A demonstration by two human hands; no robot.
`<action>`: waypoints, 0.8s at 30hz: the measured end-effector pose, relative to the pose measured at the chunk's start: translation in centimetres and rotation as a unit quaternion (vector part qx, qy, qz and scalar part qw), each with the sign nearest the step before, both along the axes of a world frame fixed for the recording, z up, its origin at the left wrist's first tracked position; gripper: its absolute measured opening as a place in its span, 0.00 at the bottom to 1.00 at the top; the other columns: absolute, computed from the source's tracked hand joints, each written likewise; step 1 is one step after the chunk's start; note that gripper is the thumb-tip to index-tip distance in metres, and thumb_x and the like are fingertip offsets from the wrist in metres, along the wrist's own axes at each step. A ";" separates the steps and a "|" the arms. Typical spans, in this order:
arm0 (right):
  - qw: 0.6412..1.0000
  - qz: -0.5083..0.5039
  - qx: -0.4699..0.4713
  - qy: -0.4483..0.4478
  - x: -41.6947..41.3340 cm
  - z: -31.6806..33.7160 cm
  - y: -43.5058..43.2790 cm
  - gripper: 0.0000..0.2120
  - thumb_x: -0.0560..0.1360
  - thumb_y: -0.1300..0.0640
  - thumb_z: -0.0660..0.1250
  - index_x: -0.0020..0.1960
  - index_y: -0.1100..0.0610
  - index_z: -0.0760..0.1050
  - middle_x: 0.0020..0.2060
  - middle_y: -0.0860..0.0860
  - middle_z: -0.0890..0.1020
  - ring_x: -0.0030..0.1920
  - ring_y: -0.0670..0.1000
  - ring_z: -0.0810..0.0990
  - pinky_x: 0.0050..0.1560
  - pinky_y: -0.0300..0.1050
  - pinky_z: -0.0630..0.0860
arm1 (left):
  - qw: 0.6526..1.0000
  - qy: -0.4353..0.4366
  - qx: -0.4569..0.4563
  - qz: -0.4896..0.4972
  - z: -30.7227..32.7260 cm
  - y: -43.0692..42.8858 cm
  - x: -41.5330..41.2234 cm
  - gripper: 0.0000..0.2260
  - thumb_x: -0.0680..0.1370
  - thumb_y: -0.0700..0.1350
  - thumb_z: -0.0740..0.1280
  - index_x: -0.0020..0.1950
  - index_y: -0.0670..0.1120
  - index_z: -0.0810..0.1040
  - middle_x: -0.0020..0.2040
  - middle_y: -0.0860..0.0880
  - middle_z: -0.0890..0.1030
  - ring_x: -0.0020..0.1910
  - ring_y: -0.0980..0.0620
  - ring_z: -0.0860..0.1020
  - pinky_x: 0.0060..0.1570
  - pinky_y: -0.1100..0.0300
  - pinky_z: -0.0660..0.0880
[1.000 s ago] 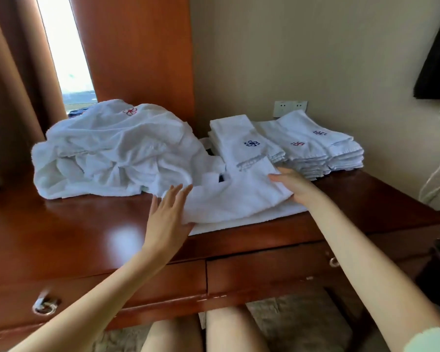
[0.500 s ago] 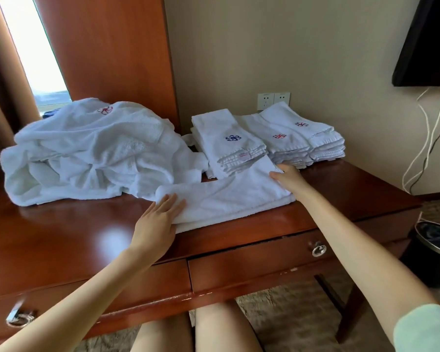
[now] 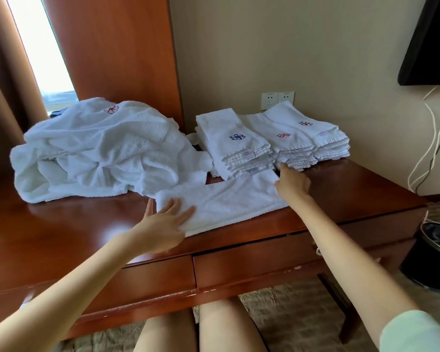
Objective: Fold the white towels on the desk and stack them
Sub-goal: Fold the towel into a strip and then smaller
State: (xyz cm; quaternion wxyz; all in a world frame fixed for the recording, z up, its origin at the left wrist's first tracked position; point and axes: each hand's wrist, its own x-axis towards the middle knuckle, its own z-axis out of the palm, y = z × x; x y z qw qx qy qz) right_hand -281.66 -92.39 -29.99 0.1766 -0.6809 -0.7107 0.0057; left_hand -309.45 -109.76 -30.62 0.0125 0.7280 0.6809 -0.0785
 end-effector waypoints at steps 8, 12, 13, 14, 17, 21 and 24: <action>0.935 0.338 0.079 0.074 -11.1 1.1 -5.4 0.20 0.82 0.61 0.54 0.74 0.56 0.65 0.71 0.55 0.70 0.70 0.55 0.69 0.67 0.52 0.67 | 0.986 -0.074 0.109 0.104 0.2 3.8 2.6 0.24 0.84 0.45 0.46 0.79 0.40 0.46 0.80 0.43 0.45 0.78 0.48 0.43 0.75 0.49 0.41; 0.930 0.364 -0.050 -0.011 -13.9 -1.8 -5.1 0.21 0.84 0.53 0.49 0.77 0.54 0.60 0.76 0.54 0.63 0.76 0.53 0.59 0.72 0.49 0.57 | 0.985 -0.066 0.093 0.130 -2.1 3.8 2.3 0.24 0.84 0.47 0.43 0.79 0.40 0.45 0.80 0.44 0.45 0.78 0.50 0.43 0.75 0.50 0.40; 0.933 0.355 -0.058 -0.019 -13.6 -2.2 -4.8 0.22 0.84 0.50 0.48 0.77 0.53 0.60 0.76 0.53 0.62 0.76 0.53 0.59 0.72 0.49 0.56 | 0.985 -0.069 0.091 0.127 -2.2 3.8 2.1 0.24 0.84 0.47 0.43 0.79 0.41 0.45 0.80 0.45 0.45 0.78 0.50 0.42 0.75 0.51 0.40; 0.935 0.349 -0.060 -0.029 -13.0 -2.4 -4.4 0.23 0.84 0.48 0.47 0.77 0.53 0.59 0.76 0.53 0.61 0.76 0.53 0.57 0.72 0.50 0.55 | 0.986 -0.070 0.089 0.125 -2.1 3.8 2.0 0.25 0.83 0.48 0.43 0.79 0.41 0.44 0.80 0.45 0.45 0.78 0.51 0.42 0.75 0.51 0.39; 0.940 0.330 -0.063 -0.052 -10.0 -2.8 -3.0 0.24 0.84 0.46 0.44 0.78 0.51 0.56 0.78 0.50 0.56 0.77 0.51 0.53 0.74 0.50 0.52 | 0.986 -0.073 0.080 0.125 -2.0 3.6 1.9 0.25 0.83 0.48 0.43 0.79 0.43 0.44 0.80 0.47 0.44 0.78 0.51 0.41 0.75 0.48 0.39; 0.959 0.257 -0.086 -0.082 -3.8 -2.5 -0.6 0.25 0.84 0.46 0.42 0.79 0.52 0.53 0.79 0.49 0.53 0.78 0.49 0.49 0.76 0.50 0.49 | 0.984 -0.091 0.089 0.127 -1.9 3.1 2.0 0.25 0.83 0.48 0.44 0.80 0.45 0.44 0.80 0.48 0.45 0.78 0.52 0.42 0.74 0.43 0.39; 0.972 0.214 -0.077 -0.060 -1.8 -2.4 0.0 0.26 0.84 0.45 0.46 0.78 0.54 0.56 0.77 0.51 0.58 0.77 0.50 0.53 0.76 0.48 0.52 | 0.982 -0.103 0.094 0.125 -1.9 3.0 1.9 0.25 0.83 0.48 0.44 0.80 0.46 0.44 0.80 0.48 0.43 0.78 0.52 0.41 0.74 0.42 0.40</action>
